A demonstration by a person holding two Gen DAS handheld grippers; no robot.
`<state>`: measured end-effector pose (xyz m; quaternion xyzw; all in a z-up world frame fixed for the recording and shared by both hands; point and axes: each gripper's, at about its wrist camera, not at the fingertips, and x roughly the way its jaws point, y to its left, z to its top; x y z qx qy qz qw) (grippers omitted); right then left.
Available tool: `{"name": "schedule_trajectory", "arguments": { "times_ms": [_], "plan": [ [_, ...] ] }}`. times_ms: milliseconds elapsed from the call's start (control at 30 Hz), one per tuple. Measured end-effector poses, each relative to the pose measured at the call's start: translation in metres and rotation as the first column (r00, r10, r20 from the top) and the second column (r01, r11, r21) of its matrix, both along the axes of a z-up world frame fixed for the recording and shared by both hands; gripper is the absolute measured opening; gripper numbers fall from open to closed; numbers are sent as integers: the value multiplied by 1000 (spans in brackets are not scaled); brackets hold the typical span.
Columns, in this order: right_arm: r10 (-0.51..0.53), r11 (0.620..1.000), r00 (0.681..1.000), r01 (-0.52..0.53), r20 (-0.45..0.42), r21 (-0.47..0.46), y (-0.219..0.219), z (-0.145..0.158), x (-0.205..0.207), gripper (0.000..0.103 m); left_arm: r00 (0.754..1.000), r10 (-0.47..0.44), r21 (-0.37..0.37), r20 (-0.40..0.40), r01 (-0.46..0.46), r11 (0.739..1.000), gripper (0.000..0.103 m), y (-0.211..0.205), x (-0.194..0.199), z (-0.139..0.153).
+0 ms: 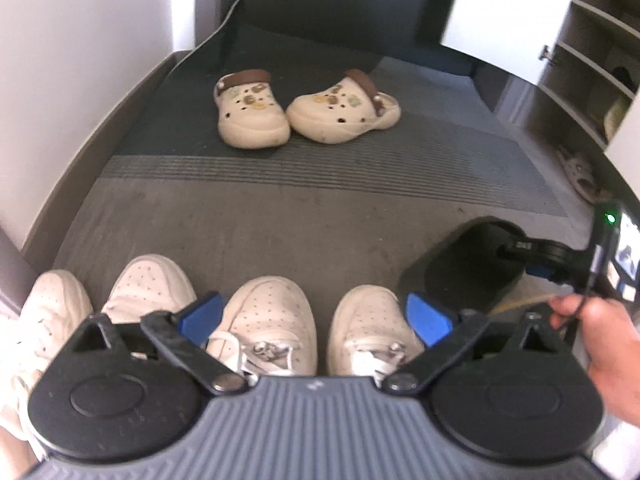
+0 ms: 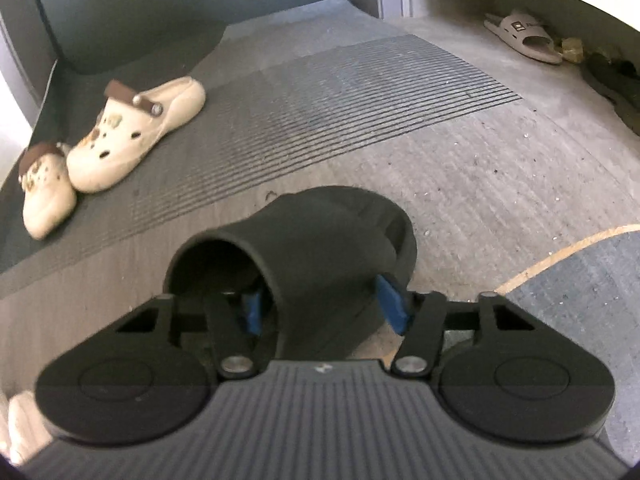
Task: Organize scattered shoes
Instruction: 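Grasp a black slide with the right tool and set it beside its mate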
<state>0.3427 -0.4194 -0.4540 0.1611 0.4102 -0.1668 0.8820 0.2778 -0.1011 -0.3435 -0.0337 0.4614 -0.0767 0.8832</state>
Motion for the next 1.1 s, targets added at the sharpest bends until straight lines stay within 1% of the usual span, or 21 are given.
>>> {"name": "schedule_trajectory", "arguments": {
  "times_ms": [67, 100, 133, 200, 267, 300, 533, 600, 733, 867, 967, 1033, 1100],
  "plan": [
    [-18, 1000, 1000, 18, 15, -2, -3, 1, -3, 44, 1000, 4, 3, -2, -4, 1000, 99, -1, 2, -1],
    [-37, 999, 999, 37, 28, 8, -7, 1, -5, 42, 1000, 6, 4, 0, -6, 1000, 99, -1, 2, -2],
    [-43, 999, 998, 43, 42, 15, -11, 3, -7, 37, 1000, 10, 5, 7, -10, 1000, 99, -1, 2, -1],
    [-54, 998, 996, 52, 71, 29, -18, 5, -12, 33, 1000, 15, 6, 23, -15, 1000, 99, -2, 1, 0],
    [-25, 999, 995, 23, 93, 31, -23, 9, -15, 22, 999, 18, 4, 32, -18, 1000, 99, -2, 1, 2],
    [-10, 999, 995, 7, 101, 34, -25, 10, -13, 20, 999, 19, 3, 35, -19, 1000, 99, -3, 0, 2],
    [134, 990, 982, -139, 131, 35, -12, 31, -52, 18, 999, 29, -9, 44, -29, 1000, 99, -2, -1, 5],
    [149, 986, 981, -156, 127, 52, -8, 34, -65, 18, 999, 27, -10, 47, -27, 1000, 99, -3, -2, 6],
    [221, 973, 970, -226, 100, 37, 8, 37, -93, 18, 998, 18, -14, 55, -17, 1000, 99, -5, -5, 9],
    [202, 976, 979, -204, 43, 75, 19, 29, -119, 18, 999, 5, -7, 43, -5, 1000, 99, -7, -5, 7],
    [129, 989, 991, -130, 27, 72, 25, 25, -132, 18, 999, -1, -6, 40, 2, 1000, 99, -10, -6, 6],
    [112, 991, 993, -113, 24, 73, 27, 22, -138, 18, 999, -6, -6, 41, 7, 1000, 99, -12, -7, 6],
    [129, 990, 992, -129, -4, 51, 35, 14, -141, 18, 999, -11, -7, 42, 12, 1000, 99, -14, -8, 6]
  ]
}}
